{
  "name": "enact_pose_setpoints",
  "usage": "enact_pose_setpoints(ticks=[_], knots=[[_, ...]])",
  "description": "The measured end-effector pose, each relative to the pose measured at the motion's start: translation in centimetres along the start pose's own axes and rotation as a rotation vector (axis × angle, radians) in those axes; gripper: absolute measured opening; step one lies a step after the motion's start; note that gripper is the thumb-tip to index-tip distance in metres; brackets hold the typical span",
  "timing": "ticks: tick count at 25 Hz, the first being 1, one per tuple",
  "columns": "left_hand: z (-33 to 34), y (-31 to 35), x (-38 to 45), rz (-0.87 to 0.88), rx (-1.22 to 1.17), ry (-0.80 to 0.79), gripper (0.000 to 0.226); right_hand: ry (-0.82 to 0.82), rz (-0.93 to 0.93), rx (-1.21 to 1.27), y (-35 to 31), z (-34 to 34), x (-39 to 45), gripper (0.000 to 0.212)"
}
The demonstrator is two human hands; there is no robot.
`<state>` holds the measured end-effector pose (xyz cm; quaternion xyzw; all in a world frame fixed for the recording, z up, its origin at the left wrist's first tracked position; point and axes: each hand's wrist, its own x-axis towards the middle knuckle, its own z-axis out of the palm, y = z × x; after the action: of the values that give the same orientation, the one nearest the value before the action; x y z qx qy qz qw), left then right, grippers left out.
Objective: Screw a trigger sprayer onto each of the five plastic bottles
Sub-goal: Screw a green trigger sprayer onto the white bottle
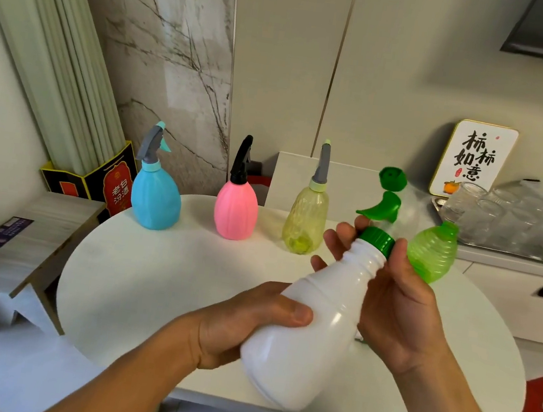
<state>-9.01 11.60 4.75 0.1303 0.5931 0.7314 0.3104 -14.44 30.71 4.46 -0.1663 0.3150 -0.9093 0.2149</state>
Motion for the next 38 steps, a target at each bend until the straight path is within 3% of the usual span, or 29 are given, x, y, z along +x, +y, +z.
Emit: enact_pose_setpoints(ticks=[2, 5, 10, 12, 16, 24, 29, 38], knots=[[0.1, 0.2, 0.0, 0.023, 0.043, 0.060, 0.038, 0.062, -0.040, -0.133, -0.1, 0.1, -0.1, 0.044], [0.3, 0.1, 0.1, 0.066, 0.090, 0.125, 0.034, 0.137, -0.098, -0.239, -0.5, 0.5, 0.0, 0.047], [0.8, -1.1, 1.4, 0.131, 0.642, 0.477, 0.066, 0.327, -0.146, -0.412, 0.7, 1.4, 0.1, 0.025], [1.4, -1.5, 1.6, 0.143, 0.686, 0.528, 0.066, 0.273, -0.057, -0.345, 1.1, 1.5, 0.1, 0.019], [1.2, 0.0, 1.0, 0.009, 0.627, 0.230, 0.058, 0.099, 0.113, -0.231, 0.3, 1.0, -0.2, 0.031], [0.2, 0.7, 0.5, -0.079, 0.473, 0.054, 0.051, -0.126, 0.080, -0.087, 0.6, 2.0, -0.1, 0.034], [1.6, -0.5, 1.4, -0.013, 0.486, 0.184, 0.049, 0.226, 0.021, -0.280, 0.4, 2.9, 0.2, 0.030], [1.9, -0.6, 2.3, -0.004, 0.518, 0.199, 0.052, 0.332, -0.010, -0.345, -0.1, 2.7, -0.1, 0.031]])
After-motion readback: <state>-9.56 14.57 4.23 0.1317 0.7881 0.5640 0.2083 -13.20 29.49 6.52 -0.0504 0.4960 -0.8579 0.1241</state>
